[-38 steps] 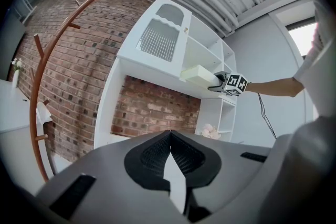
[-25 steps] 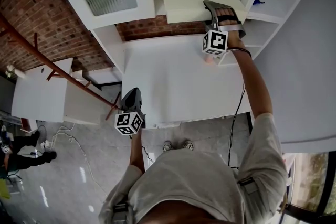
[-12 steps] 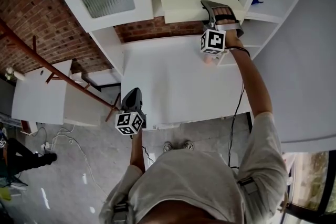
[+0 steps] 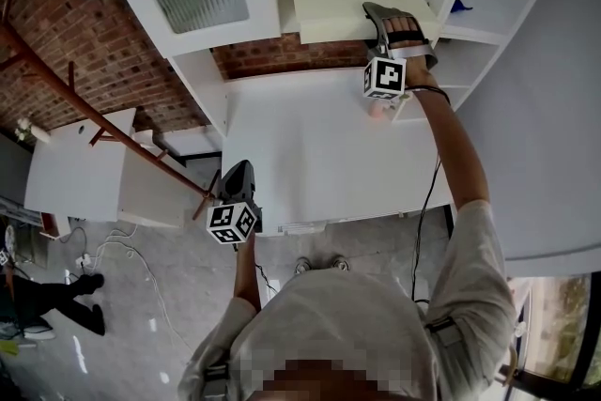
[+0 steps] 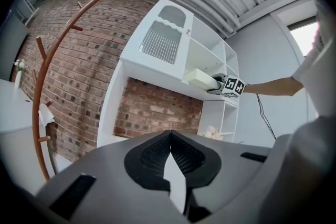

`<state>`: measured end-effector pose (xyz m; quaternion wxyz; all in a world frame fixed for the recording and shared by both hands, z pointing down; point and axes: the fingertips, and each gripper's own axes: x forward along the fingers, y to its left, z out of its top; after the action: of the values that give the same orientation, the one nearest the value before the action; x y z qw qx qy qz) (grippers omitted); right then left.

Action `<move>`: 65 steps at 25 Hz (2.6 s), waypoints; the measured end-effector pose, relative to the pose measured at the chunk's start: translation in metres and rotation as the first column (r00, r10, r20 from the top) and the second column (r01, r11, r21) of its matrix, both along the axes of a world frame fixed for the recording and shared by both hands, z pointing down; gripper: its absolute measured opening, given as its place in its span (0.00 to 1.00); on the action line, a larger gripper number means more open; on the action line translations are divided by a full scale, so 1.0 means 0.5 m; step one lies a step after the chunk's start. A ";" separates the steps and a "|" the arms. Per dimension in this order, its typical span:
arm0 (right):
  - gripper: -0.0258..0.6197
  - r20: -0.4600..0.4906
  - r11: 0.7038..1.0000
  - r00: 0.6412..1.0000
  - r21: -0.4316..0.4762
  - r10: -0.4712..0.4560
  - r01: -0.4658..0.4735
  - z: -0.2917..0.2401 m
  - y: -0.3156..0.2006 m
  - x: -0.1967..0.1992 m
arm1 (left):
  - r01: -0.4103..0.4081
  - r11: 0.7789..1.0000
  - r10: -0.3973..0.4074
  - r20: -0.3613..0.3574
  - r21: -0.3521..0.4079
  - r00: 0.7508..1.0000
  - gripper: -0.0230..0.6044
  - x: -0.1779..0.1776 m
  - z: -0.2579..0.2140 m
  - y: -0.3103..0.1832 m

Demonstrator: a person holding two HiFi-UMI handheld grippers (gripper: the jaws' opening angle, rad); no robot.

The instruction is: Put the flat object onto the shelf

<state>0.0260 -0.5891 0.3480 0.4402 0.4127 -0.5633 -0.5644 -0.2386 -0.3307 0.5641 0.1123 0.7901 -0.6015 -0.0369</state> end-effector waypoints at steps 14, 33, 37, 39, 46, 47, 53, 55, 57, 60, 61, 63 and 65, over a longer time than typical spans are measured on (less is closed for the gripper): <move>0.59 0.095 1.000 0.995 -0.002 0.000 0.000 -0.016 0.086 0.029 | -0.060 0.998 0.060 0.005 0.002 0.998 0.06 0.036 -0.010 0.016; 0.59 0.495 0.990 0.865 -0.062 -0.079 0.126 -0.005 0.171 0.024 | -0.097 0.995 0.097 0.014 0.003 0.995 0.06 0.070 -0.014 0.020; 0.56 0.679 0.979 0.731 -0.106 -0.058 0.177 -0.023 0.178 0.019 | -0.090 0.996 0.090 0.014 0.002 0.996 0.06 0.064 -0.013 0.023; 0.44 0.768 0.973 0.639 -0.118 -0.037 0.198 -0.044 0.184 0.021 | -0.086 0.996 0.086 0.012 0.002 0.996 0.06 0.061 -0.013 0.023; 0.19 0.898 0.966 0.436 -0.157 0.054 0.205 -0.051 0.173 0.041 | -0.088 0.996 0.088 0.012 0.003 0.996 0.06 0.064 -0.011 0.021; 0.16 0.911 0.964 0.406 -0.171 0.077 0.202 -0.048 0.171 0.046 | -0.088 0.996 0.088 0.013 0.003 0.996 0.06 0.064 -0.011 0.021; 0.11 0.952 0.950 0.270 -0.210 0.145 0.231 -0.035 0.147 0.063 | -0.082 0.997 0.082 0.010 0.004 0.997 0.06 0.061 -0.012 0.018; 0.11 0.950 0.950 0.277 -0.213 0.146 0.229 -0.034 0.145 0.056 | -0.082 0.997 0.081 0.009 0.004 0.997 0.06 0.061 -0.012 0.018; 0.11 0.949 0.949 0.278 -0.217 0.150 0.228 -0.033 0.140 0.050 | -0.080 0.997 0.080 0.008 0.004 0.997 0.06 0.060 -0.013 0.017; 0.11 0.948 0.948 0.277 -0.226 0.160 0.225 -0.029 0.126 0.044 | -0.074 0.997 0.074 0.007 0.005 0.997 0.06 0.055 -0.014 0.016; 0.11 0.947 0.947 0.278 -0.229 0.163 0.224 -0.026 0.122 0.042 | -0.071 0.997 0.071 0.007 0.004 0.997 0.06 0.053 -0.013 0.016; 0.11 0.945 0.947 0.279 -0.234 0.169 0.221 -0.023 0.112 0.039 | -0.066 0.998 0.065 0.007 0.003 0.998 0.06 0.047 -0.012 0.016; 0.11 0.945 0.947 0.279 -0.236 0.172 0.219 -0.020 0.101 0.038 | -0.060 0.998 0.060 0.007 0.002 0.998 0.06 0.042 -0.009 0.014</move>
<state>0.0449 -0.5385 0.3380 0.0650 0.5819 -0.8033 -0.1091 -0.2176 -0.3237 0.5594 0.1101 0.8079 -0.5781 -0.0314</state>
